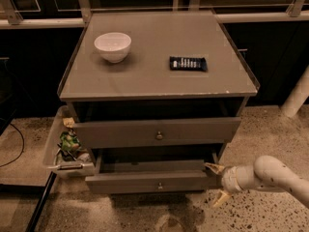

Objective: Open middle drawer

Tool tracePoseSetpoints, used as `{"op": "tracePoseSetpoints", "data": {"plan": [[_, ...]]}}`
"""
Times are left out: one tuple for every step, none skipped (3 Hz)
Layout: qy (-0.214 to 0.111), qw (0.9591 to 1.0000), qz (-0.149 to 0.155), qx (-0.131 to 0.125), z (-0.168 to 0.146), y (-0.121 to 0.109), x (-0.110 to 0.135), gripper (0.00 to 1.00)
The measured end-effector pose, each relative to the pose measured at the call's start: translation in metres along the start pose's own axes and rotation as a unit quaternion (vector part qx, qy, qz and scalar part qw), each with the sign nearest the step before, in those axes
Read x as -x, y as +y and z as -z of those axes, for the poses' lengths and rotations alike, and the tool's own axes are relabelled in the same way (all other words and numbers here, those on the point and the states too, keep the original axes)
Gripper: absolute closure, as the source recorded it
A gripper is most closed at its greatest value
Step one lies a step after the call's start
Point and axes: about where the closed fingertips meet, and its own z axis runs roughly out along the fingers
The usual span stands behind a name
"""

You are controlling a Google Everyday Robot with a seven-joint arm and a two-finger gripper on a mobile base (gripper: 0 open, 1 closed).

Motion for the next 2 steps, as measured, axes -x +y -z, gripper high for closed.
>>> {"op": "tracePoseSetpoints", "data": {"plan": [[0.001, 1.0, 0.007, 0.006, -0.0053, -0.0013, 0.0054, 0.0], [0.004, 0.9998, 0.016, 0.011, -0.0093, -0.003, 0.0121, 0.0]]}}
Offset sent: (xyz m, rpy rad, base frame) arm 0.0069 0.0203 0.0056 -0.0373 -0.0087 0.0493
